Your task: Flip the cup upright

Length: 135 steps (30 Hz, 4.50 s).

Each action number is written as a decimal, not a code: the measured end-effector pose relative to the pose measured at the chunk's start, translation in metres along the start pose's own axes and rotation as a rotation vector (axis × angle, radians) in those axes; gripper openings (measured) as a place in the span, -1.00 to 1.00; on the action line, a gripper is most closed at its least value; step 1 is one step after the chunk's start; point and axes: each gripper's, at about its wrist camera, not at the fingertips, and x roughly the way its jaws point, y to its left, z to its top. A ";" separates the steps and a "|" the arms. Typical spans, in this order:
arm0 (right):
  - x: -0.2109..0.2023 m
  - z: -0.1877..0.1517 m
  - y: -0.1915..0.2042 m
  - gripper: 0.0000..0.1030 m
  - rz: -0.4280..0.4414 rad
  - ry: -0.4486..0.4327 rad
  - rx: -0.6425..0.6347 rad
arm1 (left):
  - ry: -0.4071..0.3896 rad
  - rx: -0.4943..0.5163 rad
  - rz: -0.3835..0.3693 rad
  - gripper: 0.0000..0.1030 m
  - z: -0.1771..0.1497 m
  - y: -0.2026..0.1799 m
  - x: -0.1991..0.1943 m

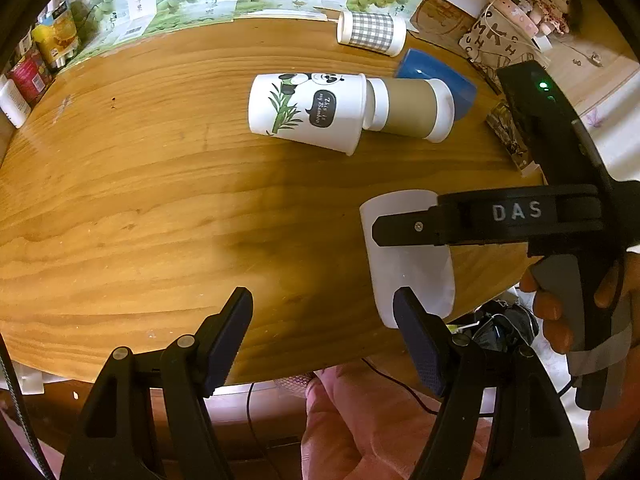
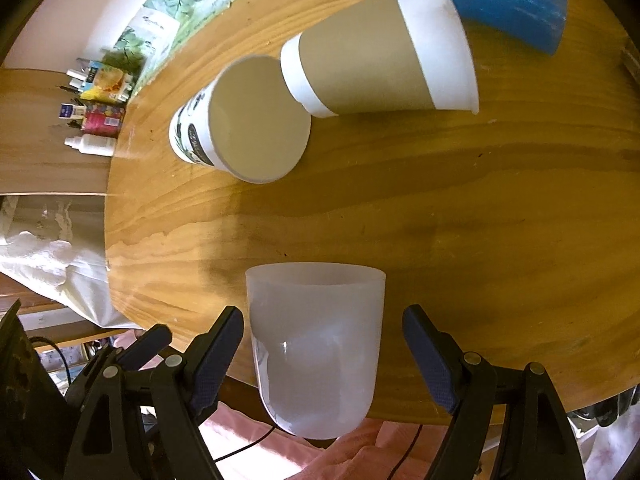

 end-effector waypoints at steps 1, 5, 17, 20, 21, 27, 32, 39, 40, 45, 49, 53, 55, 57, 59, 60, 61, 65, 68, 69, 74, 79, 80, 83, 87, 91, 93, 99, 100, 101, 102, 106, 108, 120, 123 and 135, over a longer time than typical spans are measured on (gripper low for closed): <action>0.001 0.000 0.000 0.60 -0.005 0.003 0.002 | -0.005 -0.002 -0.004 0.48 -0.001 0.001 -0.001; 0.006 0.001 0.003 0.60 -0.031 0.015 0.002 | -0.022 -0.019 -0.023 0.48 -0.003 0.005 -0.006; 0.011 0.001 0.010 0.33 -0.044 0.018 -0.006 | -0.026 -0.021 -0.030 0.48 0.000 0.007 -0.007; 0.011 0.000 0.011 0.33 -0.050 0.011 -0.018 | -0.032 -0.021 -0.032 0.48 0.001 0.007 -0.007; 0.011 0.000 0.012 0.33 -0.052 0.006 -0.019 | -0.033 -0.018 -0.034 0.48 0.001 0.007 -0.007; 0.008 -0.002 0.013 0.33 -0.070 -0.025 -0.049 | -0.038 -0.010 -0.034 0.48 0.003 0.006 -0.007; 0.002 -0.005 0.014 0.33 -0.087 -0.065 -0.068 | -0.042 -0.009 -0.041 0.48 0.003 0.006 -0.007; -0.016 -0.013 0.015 0.32 -0.119 -0.179 -0.115 | -0.050 -0.003 -0.049 0.48 0.004 0.005 -0.009; -0.018 -0.014 0.016 0.32 -0.121 -0.199 -0.124 | -0.051 -0.001 -0.051 0.48 0.004 0.004 -0.009; -0.035 -0.022 0.018 0.32 -0.147 -0.323 -0.172 | -0.055 0.011 -0.061 0.48 0.005 0.002 -0.010; -0.044 -0.028 0.019 0.32 -0.155 -0.429 -0.181 | -0.058 0.015 -0.069 0.48 0.006 0.003 -0.009; -0.051 -0.038 0.020 0.32 -0.182 -0.581 -0.211 | -0.059 0.018 -0.064 0.48 0.005 0.004 -0.008; -0.053 -0.044 0.020 0.32 -0.193 -0.649 -0.227 | -0.062 0.016 -0.060 0.48 0.005 0.005 -0.007; -0.054 -0.052 0.015 0.32 -0.178 -0.729 -0.229 | -0.063 0.010 -0.057 0.48 0.003 0.007 -0.006; -0.055 -0.058 0.010 0.32 -0.165 -0.793 -0.225 | -0.068 0.007 -0.057 0.48 0.002 0.009 -0.005; -0.055 -0.061 0.008 0.32 -0.160 -0.819 -0.226 | -0.072 0.005 -0.057 0.48 0.001 0.010 -0.004; -0.055 -0.065 0.006 0.32 -0.155 -0.852 -0.230 | -0.073 0.002 -0.055 0.48 0.000 0.011 -0.003; -0.054 -0.079 0.000 0.32 -0.133 -0.992 -0.255 | -0.076 0.004 -0.034 0.48 -0.002 0.013 0.000; -0.051 -0.088 -0.002 0.32 -0.125 -1.065 -0.278 | -0.065 0.023 -0.011 0.48 -0.002 0.013 0.006; -0.049 -0.091 -0.003 0.33 -0.123 -1.089 -0.287 | -0.063 0.023 -0.007 0.48 -0.002 0.015 0.009; -0.038 -0.103 -0.006 0.33 -0.140 -1.169 -0.315 | -0.072 0.011 -0.006 0.48 0.000 0.019 0.014; -0.026 -0.111 -0.009 0.33 -0.155 -1.219 -0.336 | -0.078 0.016 0.007 0.48 0.001 0.022 0.018; -0.023 -0.112 -0.010 0.33 -0.156 -1.227 -0.337 | -0.079 0.017 0.012 0.48 0.001 0.023 0.019; -0.016 -0.114 -0.012 0.33 -0.161 -1.237 -0.342 | -0.085 0.009 0.018 0.48 0.001 0.024 0.021; -0.007 -0.115 -0.014 0.33 -0.189 -1.251 -0.344 | -0.098 -0.014 0.018 0.48 0.001 0.025 0.022; -0.001 -0.116 -0.015 0.33 -0.187 -1.248 -0.346 | -0.138 -0.038 0.042 0.48 0.002 0.028 0.019; 0.001 -0.116 -0.015 0.33 -0.184 -1.240 -0.347 | -0.153 -0.048 0.041 0.48 0.004 0.030 0.016; 0.004 -0.119 -0.012 0.33 -0.202 -1.244 -0.379 | -0.179 -0.065 0.033 0.48 0.009 0.031 0.008; 0.004 -0.120 -0.012 0.33 -0.208 -1.241 -0.387 | -0.180 -0.063 0.034 0.48 0.009 0.032 0.006; 0.004 -0.121 -0.011 0.34 -0.213 -1.238 -0.393 | -0.183 -0.064 0.035 0.48 0.009 0.033 0.004; 0.005 -0.120 -0.010 0.34 -0.219 -1.226 -0.402 | -0.188 -0.068 0.035 0.48 0.010 0.034 0.001; 0.009 -0.121 -0.006 0.43 -0.237 -1.165 -0.413 | -0.185 -0.082 0.037 0.48 0.011 0.040 -0.007; 0.011 -0.123 -0.005 0.55 -0.235 -1.141 -0.417 | -0.183 -0.089 0.042 0.48 0.011 0.042 -0.012; -0.022 -0.147 -0.003 0.58 -0.306 -0.916 -0.380 | -0.152 -0.085 0.077 0.57 0.007 0.029 -0.047; -0.048 -0.158 0.002 0.67 -0.319 -0.916 -0.386 | -0.209 -0.088 0.107 0.58 0.005 0.021 -0.060; -0.123 -0.172 0.015 0.95 -0.285 -0.758 -0.250 | -0.395 -0.186 0.193 0.79 -0.027 -0.022 -0.121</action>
